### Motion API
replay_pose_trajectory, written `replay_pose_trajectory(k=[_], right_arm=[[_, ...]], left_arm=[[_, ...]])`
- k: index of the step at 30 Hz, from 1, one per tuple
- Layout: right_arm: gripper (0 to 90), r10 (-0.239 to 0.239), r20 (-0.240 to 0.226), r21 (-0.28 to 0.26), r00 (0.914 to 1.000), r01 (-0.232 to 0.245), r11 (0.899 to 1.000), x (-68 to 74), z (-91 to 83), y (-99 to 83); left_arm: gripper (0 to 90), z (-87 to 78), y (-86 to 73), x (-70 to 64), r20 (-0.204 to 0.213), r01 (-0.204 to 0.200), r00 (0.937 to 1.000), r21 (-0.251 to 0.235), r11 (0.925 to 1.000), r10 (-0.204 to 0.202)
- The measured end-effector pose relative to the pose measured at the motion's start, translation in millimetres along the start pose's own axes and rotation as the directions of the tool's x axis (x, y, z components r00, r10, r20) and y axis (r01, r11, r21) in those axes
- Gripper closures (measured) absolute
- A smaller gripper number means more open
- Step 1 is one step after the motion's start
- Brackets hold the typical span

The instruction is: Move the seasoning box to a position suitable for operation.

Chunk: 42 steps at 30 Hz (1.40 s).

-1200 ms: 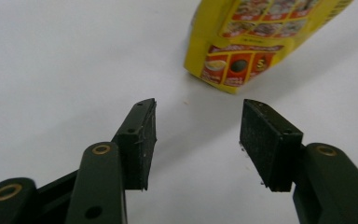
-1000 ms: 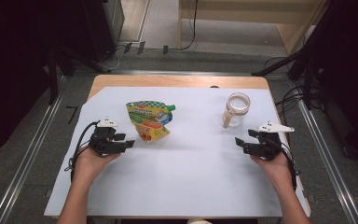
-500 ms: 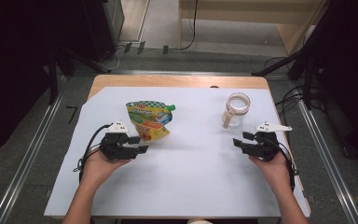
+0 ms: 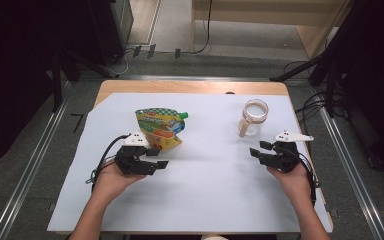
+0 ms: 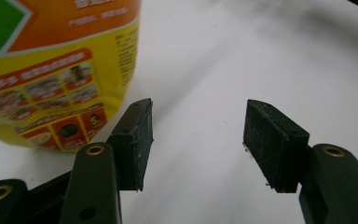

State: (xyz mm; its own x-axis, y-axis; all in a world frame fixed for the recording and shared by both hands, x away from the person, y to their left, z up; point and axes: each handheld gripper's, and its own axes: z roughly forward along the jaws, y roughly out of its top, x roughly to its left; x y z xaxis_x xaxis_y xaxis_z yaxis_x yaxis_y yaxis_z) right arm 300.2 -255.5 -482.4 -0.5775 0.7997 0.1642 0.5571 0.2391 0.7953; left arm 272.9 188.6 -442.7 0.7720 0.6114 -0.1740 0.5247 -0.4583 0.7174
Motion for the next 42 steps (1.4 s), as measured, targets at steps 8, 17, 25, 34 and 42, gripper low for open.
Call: replay_pose_trajectory(k=[8,17,25,34,42], right_arm=[[46.3,-0.054,0.026,0.005,0.9982,0.054,0.999,2.4,3.1,-0.2],[39.1,0.002,0.055,-0.038,0.9985,0.0,0.999,-10.0,2.3,9.8],[37.3,0.023,0.074,-0.036,0.997,-0.02,0.999,-26.6,14.0,13.3],[33.6,0.015,0.092,0.003,0.9957,-0.016,1.0,-37.1,27.9,25.1],[25.5,0.027,0.103,-0.019,0.9944,-0.025,0.999,-47.0,40.9,34.5]], left_arm=[[42.1,7.4,6.9,-15.3,0.044,-0.046,0.998,0.0,0.9989,0.046],[41.2,11.7,12.2,-27.8,0.071,-0.076,0.9946,-0.007,0.9971,0.076],[40.9,13.5,12.0,-31.2,0.072,-0.083,0.994,0.0,0.9966,0.083],[40.7,15.2,11.5,-35.0,0.072,-0.093,0.9932,0.008,0.9956,0.092],[40.7,15.5,9.6,-33.4,0.069,-0.088,0.9938,0.011,0.996,0.087]])
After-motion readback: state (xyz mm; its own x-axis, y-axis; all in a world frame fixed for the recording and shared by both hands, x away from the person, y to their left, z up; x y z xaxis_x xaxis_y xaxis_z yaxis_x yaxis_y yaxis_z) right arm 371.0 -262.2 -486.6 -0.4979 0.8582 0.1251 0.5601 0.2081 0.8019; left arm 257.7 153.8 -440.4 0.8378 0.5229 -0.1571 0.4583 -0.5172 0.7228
